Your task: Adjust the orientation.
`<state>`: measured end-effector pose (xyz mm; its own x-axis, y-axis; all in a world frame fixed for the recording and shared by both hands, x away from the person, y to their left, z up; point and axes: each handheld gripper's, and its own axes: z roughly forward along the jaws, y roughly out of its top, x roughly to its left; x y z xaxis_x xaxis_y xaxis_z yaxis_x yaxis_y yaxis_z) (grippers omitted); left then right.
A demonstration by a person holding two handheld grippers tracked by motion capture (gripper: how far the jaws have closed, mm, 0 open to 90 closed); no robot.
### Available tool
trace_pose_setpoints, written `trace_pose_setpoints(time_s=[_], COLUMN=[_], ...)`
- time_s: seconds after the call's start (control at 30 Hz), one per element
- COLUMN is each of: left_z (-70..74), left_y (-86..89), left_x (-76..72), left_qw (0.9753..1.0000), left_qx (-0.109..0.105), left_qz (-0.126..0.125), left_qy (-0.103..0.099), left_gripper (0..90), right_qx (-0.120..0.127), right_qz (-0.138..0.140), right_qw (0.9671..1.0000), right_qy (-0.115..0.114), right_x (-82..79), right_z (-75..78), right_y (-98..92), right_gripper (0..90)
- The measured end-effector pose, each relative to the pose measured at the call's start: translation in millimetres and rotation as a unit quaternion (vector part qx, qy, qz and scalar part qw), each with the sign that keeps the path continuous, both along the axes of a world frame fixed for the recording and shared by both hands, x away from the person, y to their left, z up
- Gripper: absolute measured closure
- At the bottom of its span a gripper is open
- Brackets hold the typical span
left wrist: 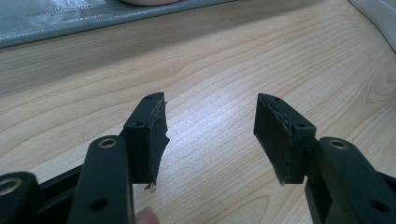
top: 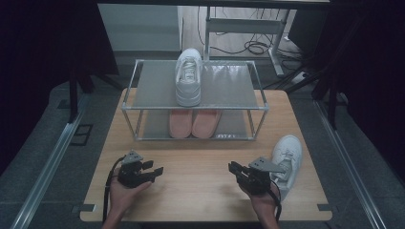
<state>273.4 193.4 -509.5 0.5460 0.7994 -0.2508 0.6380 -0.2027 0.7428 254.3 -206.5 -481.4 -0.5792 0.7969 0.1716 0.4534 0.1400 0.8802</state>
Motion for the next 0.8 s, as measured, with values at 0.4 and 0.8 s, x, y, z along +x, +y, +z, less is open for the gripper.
trace_pose_setpoints(time_s=[0.4, 0.8], left_z=[-0.7, -1.8], left_y=[-0.5, -1.5], left_x=[0.2, 1.0], left_qw=[1.0, 1.0], left_qx=[0.002, 0.004], left_qz=[-0.002, -0.004], left_qy=[0.001, 0.003], left_gripper=[44.4, 44.3], right_qx=[-0.005, -0.031], right_qz=[-0.01, -0.037], right_qw=[0.9999, 0.9987], right_qy=[-0.01, -0.019], right_x=[-13.7, -41.5], right_z=[5.5, 3.9], right_y=[-10.0, -27.1], right_gripper=[84.9, 88.0])
